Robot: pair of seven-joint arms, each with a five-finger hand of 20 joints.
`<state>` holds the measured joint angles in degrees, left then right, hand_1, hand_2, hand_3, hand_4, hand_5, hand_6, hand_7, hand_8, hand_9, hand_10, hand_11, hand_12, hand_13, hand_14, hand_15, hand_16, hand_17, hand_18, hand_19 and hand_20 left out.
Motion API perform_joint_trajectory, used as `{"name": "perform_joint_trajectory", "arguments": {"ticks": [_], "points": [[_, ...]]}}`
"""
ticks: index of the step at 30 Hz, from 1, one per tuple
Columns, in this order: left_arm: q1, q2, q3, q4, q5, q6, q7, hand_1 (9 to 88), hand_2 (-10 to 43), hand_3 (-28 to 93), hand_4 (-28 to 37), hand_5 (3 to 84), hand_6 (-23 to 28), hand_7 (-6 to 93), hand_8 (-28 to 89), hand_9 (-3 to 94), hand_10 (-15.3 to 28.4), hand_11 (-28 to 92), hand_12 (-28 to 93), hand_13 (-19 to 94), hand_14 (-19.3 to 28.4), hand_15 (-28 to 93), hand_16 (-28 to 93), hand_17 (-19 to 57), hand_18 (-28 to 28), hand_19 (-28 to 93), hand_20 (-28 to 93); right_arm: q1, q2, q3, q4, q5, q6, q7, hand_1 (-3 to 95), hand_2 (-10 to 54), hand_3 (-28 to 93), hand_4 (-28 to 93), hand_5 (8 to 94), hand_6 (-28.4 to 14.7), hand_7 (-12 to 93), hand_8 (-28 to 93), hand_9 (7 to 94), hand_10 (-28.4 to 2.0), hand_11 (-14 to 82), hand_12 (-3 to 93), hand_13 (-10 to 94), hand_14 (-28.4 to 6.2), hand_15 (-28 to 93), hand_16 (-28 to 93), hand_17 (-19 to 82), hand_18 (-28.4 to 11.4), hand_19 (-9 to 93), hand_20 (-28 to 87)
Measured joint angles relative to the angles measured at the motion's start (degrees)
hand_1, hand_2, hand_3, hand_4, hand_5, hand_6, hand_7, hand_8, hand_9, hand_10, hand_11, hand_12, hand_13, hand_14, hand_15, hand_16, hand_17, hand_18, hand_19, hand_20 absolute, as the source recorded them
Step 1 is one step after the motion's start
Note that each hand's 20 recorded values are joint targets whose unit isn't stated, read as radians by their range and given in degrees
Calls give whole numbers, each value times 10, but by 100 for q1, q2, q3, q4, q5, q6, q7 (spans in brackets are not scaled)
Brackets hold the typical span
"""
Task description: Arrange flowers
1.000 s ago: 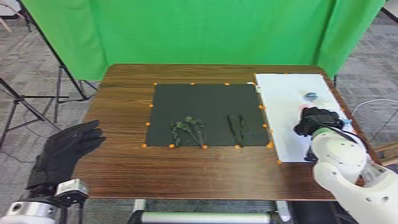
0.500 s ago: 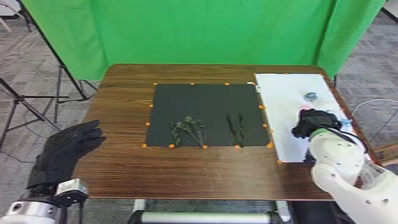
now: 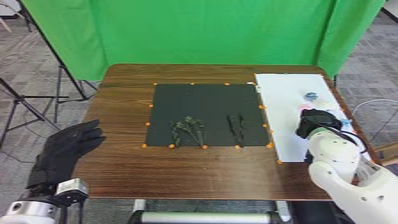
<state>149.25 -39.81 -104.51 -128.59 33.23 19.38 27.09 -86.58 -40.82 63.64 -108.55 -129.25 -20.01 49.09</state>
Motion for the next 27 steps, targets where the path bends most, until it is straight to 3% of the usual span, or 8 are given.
{"name": "perform_joint_trajectory", "arguments": {"ticks": [4, 7, 12, 17, 27], "points": [[-3, 0, 0, 0, 2, -2, -10, 272, 33, 821, -203, 426, 118, 196, -107, 367, 211, 380, 102, 252, 269, 649, -140, -91, 228, 600, 161, 61, 15, -154, 54, -101, 110, 68, 577, -95, 723, -282, 678, -37, 360, 98, 841, -97, 192, 372, 753, -87, 695, 255, 434, -237, 932, 343], [-12, 0, 0, 1, 4, -3, -30, 272, 34, 820, -202, 426, 118, 196, -107, 368, 210, 380, 102, 253, 269, 648, -140, -90, 228, 599, 161, 68, 48, -297, 95, -205, 482, 77, 587, -95, 725, -282, 728, -19, 361, 99, 891, -83, 174, 390, 789, -73, 681, 245, 451, -235, 932, 354], [-16, 0, 0, 1, 4, -4, -37, 273, 34, 819, -202, 426, 119, 196, -108, 367, 210, 381, 102, 252, 269, 649, -140, -91, 228, 599, 161, 70, 121, -566, 172, -411, 1310, 65, 590, -95, 728, -282, 751, -17, 346, 95, 906, -79, 176, 390, 808, -66, 676, 244, 461, -233, 932, 360], [0, 0, -9, 1, 0, -2, -24, 272, 34, 819, -201, 426, 119, 196, -107, 367, 210, 381, 102, 252, 268, 649, -140, -91, 228, 599, 161, 168, 143, -707, 183, -565, 1462, 43, 590, -95, 732, -283, 766, -18, 334, 96, 911, -79, 188, 386, 811, -64, 676, 247, 467, -232, 932, 365], [189, 0, -247, -14, -6, 0, -24, 271, 32, 822, -200, 426, 119, 195, -107, 368, 210, 380, 102, 253, 268, 649, -140, -91, 228, 599, 162, 1080, 181, -1499, -113, -610, 1794, -303, 589, -95, 739, -283, 773, -20, 327, 106, 914, -81, 198, 384, 817, -61, 674, 249, 470, -232, 932, 374]]}}
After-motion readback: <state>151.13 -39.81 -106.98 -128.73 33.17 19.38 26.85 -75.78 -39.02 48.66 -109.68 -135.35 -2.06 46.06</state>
